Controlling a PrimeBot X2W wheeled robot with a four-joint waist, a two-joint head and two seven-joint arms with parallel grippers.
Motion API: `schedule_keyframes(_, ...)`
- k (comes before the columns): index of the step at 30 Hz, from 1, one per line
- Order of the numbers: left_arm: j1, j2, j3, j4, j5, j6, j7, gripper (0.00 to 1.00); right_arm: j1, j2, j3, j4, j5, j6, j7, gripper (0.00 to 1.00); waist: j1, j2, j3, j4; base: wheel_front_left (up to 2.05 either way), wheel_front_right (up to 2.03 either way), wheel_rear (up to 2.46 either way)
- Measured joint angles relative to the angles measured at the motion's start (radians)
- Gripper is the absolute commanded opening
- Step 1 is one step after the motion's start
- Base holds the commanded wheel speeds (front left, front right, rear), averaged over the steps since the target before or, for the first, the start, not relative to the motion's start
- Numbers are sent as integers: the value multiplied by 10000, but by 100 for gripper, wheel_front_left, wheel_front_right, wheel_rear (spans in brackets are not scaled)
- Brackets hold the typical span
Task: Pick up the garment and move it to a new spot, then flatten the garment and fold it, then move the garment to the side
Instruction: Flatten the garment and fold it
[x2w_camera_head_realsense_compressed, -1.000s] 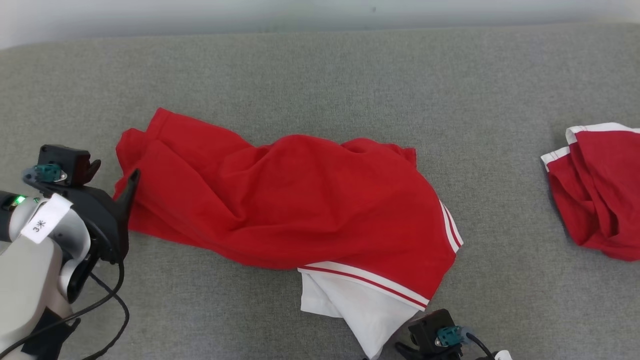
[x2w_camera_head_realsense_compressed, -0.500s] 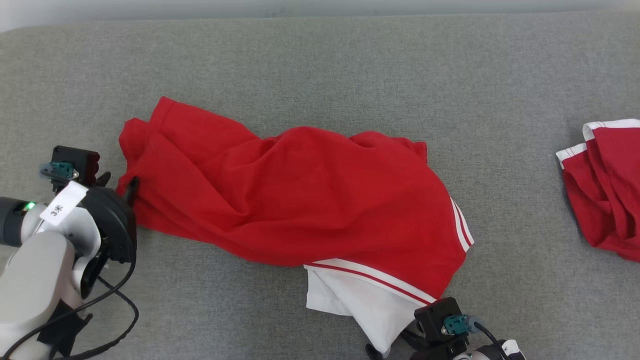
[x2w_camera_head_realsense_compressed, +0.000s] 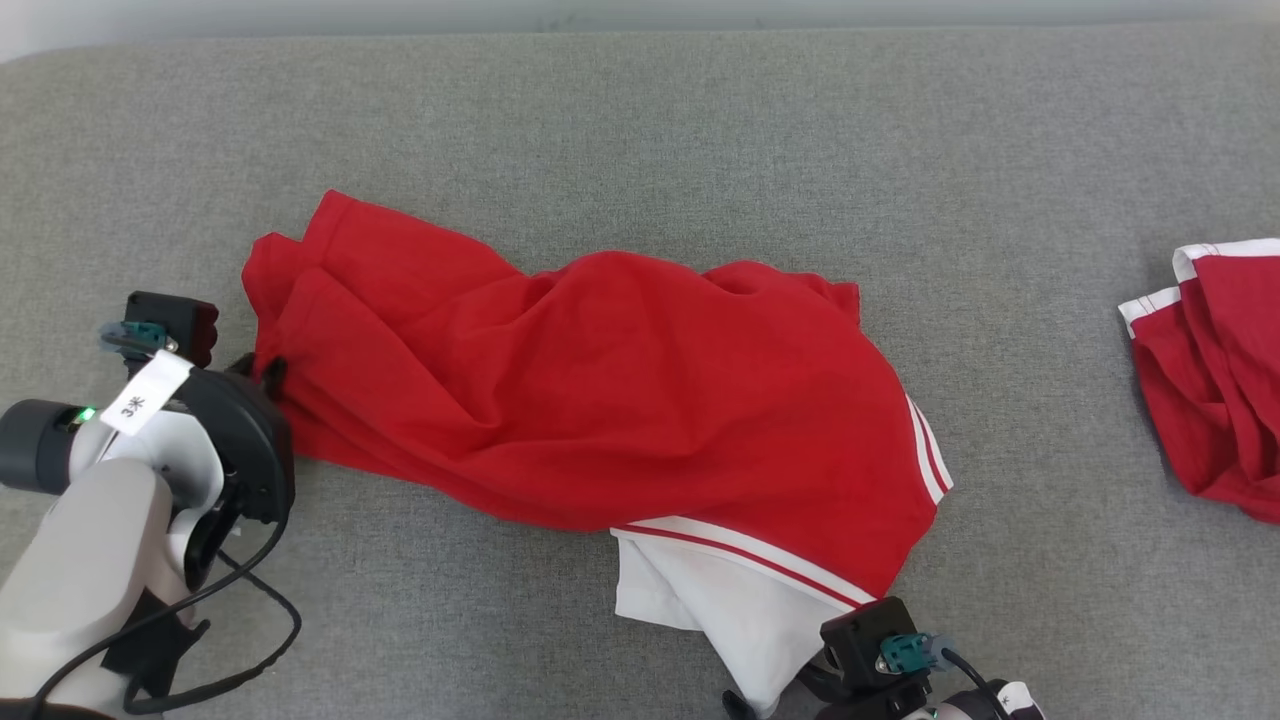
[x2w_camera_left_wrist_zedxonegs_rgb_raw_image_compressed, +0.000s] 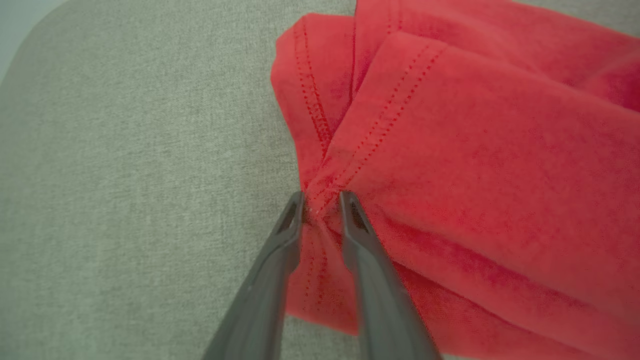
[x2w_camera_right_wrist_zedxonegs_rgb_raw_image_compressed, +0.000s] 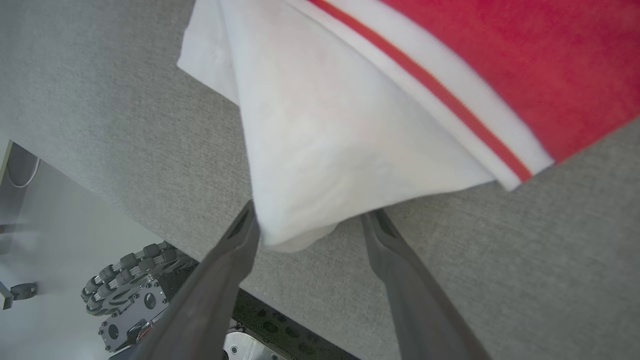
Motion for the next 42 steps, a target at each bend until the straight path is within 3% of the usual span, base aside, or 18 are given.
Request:
schedule_keyframes(1,-35,-35,-27,42,2,0,-4,0,1,0,-10,-6,0,-2,-23,96,0,0,6,5,0,0,0)
schedule_keyframes(2,-79,-77,-44,81,4,0,-12,0,0,0,-23,-13,0,-2,-36,57,0,0,11,12,0,0,0)
schedule_keyframes(3,-118,-119,-61,115,4,0,-13,0,-1,-4,-38,-21,0,-2,-38,42,0,0,16,21,0,0,0)
schedule_keyframes(4,-141,-148,-86,148,6,0,-13,0,0,-21,-58,-33,0,-2,-44,17,0,0,19,34,0,0,0)
schedule_keyframes(5,-170,-198,-121,184,8,0,-15,0,2,-35,-100,-54,0,-2,-58,0,0,0,21,55,0,0,0)
schedule_keyframes(11,-336,-558,-86,359,35,48,-349,0,-17,-17,-428,-328,132,-2,-428,0,0,0,-47,248,0,0,0)
schedule_keyframes(17,-554,-876,286,364,-113,468,-1011,0,-269,12,-1085,-825,535,-2,-895,0,0,0,-282,431,0,0,0)
schedule_keyframes(30,-533,-1058,635,330,-514,539,-2096,0,-524,4,-1868,-1369,1122,98,-1544,0,-1,0,-968,580,0,0,0)
schedule_keyframes(42,-6,-1436,1499,-1375,-1580,213,-3777,0,-1180,221,-3582,-2190,2926,153,-3089,0,-1,0,-1910,491,0,0,0)
